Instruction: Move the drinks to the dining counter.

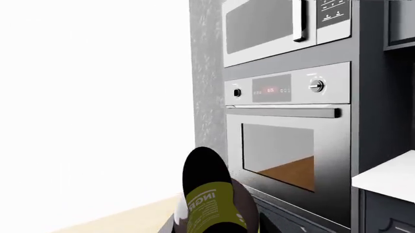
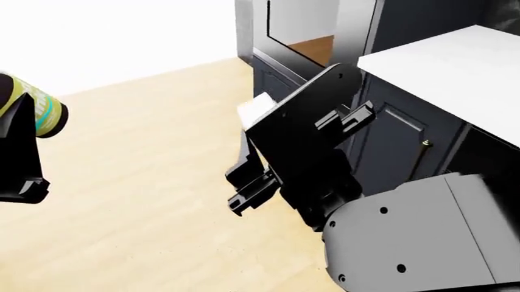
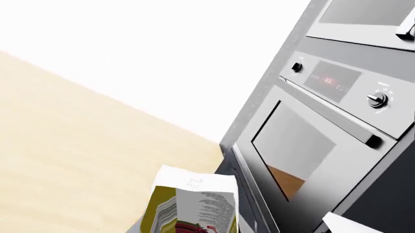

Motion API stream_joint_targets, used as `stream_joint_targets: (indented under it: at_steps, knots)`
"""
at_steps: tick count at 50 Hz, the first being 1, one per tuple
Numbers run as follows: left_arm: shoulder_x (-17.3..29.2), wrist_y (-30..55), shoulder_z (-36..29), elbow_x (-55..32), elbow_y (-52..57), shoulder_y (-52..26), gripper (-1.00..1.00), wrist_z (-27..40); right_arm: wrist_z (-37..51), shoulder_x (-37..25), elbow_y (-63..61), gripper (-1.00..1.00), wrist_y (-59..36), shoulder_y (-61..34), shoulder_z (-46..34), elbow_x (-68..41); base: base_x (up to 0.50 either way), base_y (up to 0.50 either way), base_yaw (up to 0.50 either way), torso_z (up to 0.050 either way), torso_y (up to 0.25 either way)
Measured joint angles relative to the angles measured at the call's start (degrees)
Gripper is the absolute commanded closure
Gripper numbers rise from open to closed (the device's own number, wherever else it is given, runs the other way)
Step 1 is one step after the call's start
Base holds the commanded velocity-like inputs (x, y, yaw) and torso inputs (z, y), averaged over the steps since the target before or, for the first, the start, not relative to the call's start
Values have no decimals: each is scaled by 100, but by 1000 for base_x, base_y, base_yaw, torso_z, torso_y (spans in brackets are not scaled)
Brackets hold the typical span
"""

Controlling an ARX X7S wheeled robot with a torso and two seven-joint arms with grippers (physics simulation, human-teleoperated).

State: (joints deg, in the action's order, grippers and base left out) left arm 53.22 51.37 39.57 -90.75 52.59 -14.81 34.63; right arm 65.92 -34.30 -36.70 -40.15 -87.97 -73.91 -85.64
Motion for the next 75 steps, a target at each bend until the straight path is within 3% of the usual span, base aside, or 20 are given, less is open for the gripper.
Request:
stream_joint_targets:
  at_steps: [75]
  knots:
    - [114, -69, -101, -43, -17, -66, 100, 62, -56, 11, -55, 100, -41, 16, 13, 3, 0, 0, 500, 1, 1]
